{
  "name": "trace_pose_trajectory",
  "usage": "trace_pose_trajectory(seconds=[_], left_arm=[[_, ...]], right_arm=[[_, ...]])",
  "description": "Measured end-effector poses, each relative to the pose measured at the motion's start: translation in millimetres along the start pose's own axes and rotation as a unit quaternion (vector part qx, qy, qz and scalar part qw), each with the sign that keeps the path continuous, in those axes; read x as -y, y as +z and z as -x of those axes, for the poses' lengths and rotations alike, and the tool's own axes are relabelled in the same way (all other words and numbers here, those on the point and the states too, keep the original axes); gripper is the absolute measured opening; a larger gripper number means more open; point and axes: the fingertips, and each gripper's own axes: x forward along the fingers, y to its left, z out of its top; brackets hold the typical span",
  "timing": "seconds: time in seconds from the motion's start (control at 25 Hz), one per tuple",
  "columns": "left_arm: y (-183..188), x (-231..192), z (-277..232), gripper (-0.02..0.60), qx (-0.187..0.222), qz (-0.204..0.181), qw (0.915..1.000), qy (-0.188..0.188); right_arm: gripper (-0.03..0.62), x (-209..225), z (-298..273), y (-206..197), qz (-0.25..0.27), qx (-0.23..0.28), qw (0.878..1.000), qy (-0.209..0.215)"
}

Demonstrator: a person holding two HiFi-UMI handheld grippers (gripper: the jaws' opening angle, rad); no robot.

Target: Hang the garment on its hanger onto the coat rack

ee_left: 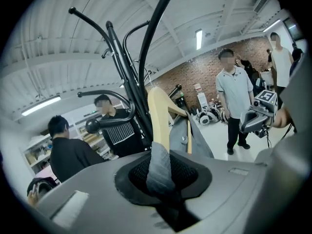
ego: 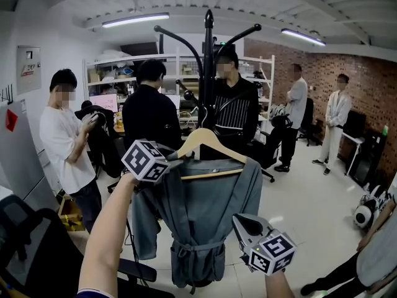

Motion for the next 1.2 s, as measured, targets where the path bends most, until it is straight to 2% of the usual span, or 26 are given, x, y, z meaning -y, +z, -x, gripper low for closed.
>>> trace_pose_trajectory(seconds=[0.16, 0.36, 0.64, 1.0, 1.04, 1.12, 1.2], left_arm=[[-14, 1, -20, 0.08, -0.006, 0.016, 0.9998, -0.009], [-51, 13, -46, 0.08, -0.03, 0.036, 0.9987, -0.021], [-60, 26, -63, 0.08, -0.017, 0.051, 0.9982, -0.027], [-62, 14, -65, 0.122, -0.003, 0.023, 0.9984, 0.052], [-61, 16, -64, 0.175, -0.002, 0.021, 0.9984, 0.053], [-57, 21, -62, 0.386, -0.002, 0.003, 0.9983, 0.059], [-51, 24, -54, 0.398, -0.002, -0.032, 0.9956, 0.088]], right_arm=[[0.011, -2, 3, -6, 0.0, -0.009, 1.0, -0.009], [0.011, 7, 15, -18, -0.005, -0.018, 1.0, -0.024], [0.011, 12, 28, -27, -0.011, -0.034, 0.999, -0.033], [0.011, 12, 32, -32, -0.018, -0.038, 0.999, -0.031], [0.011, 11, 32, -31, -0.018, -0.038, 0.999, -0.03], [0.011, 10, 33, -30, -0.017, -0.037, 0.999, -0.027], [0.011, 9, 33, -30, -0.017, -0.038, 0.999, -0.024]])
